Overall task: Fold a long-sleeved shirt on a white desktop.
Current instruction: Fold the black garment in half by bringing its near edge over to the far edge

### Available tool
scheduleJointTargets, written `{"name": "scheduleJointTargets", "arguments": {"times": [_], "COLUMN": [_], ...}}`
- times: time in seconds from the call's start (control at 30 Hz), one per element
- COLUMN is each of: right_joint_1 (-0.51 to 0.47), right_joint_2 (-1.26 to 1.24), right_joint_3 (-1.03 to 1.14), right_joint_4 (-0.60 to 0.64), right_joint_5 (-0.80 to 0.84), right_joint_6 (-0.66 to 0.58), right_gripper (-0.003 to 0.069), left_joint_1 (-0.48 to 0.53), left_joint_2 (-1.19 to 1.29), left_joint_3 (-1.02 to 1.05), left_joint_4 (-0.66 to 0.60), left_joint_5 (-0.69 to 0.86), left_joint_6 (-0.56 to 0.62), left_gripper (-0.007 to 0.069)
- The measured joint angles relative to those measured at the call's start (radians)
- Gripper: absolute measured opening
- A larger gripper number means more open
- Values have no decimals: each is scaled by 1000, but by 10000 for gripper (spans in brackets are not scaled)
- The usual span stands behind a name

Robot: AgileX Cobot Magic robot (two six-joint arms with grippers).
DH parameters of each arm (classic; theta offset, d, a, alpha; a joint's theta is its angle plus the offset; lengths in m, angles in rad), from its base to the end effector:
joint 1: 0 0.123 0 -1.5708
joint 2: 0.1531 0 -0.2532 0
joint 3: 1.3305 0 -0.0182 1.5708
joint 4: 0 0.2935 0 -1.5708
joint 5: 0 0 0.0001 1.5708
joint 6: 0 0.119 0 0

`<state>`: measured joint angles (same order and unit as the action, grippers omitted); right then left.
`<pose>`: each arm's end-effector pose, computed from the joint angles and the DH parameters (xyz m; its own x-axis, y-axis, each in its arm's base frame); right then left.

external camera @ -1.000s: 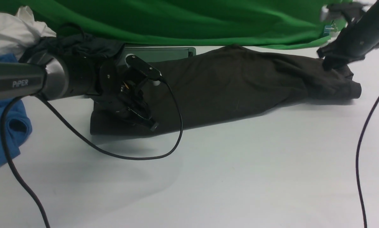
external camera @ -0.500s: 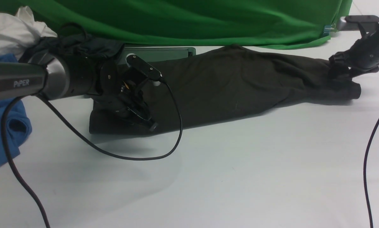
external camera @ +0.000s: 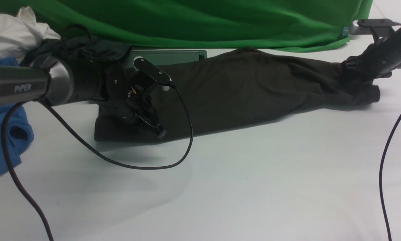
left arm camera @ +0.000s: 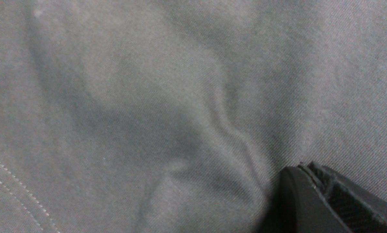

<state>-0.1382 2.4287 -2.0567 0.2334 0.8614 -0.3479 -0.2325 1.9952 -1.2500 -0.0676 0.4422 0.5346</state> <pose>0.5486 -0.0552 0.0863 -0.8920 -0.0678 -0.4470 -0.1124 0.9909 0.0740 0.4230 -0.1037 0.0640 -0.6607 0.6248 -0.4160 0.6117 0.7694 0.1842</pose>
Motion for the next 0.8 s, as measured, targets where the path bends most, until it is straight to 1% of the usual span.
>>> {"name": "scheduleJointTargets", "arguments": {"times": [0.03,0.07,0.1,0.13,0.2,0.37,0.43,0.63,0.8], "right_joint_1": [0,0,0,0,0,0,0,0,0], "right_joint_2": [0,0,0,1,2,3,-6,-49,-76], "right_joint_3": [0,-1,-2,-10,-23,-61,-69,-70,-77], "right_joint_4": [0,0,-1,-1,-1,-1,-3,-17,-21], "right_joint_5": [2,8,11,28,64,157,171,188,176], "right_joint_6": [-1,-3,-3,-3,-3,-4,-5,-14,-137], "right_gripper": [405,360,353,301,225,65,36,31,32], "left_joint_1": [0,0,0,0,0,0,0,0,0], "left_joint_2": [0,0,0,0,0,0,0,0,0], "left_joint_3": [0,0,0,0,0,0,0,0,0], "left_joint_4": [0,0,0,1,1,1,1,7,15], "left_joint_5": [0,0,0,0,0,-1,-1,-2,-2], "left_joint_6": [0,0,0,0,0,0,0,0,0], "left_gripper": [18,18,18,18,18,18,18,18,18]}}
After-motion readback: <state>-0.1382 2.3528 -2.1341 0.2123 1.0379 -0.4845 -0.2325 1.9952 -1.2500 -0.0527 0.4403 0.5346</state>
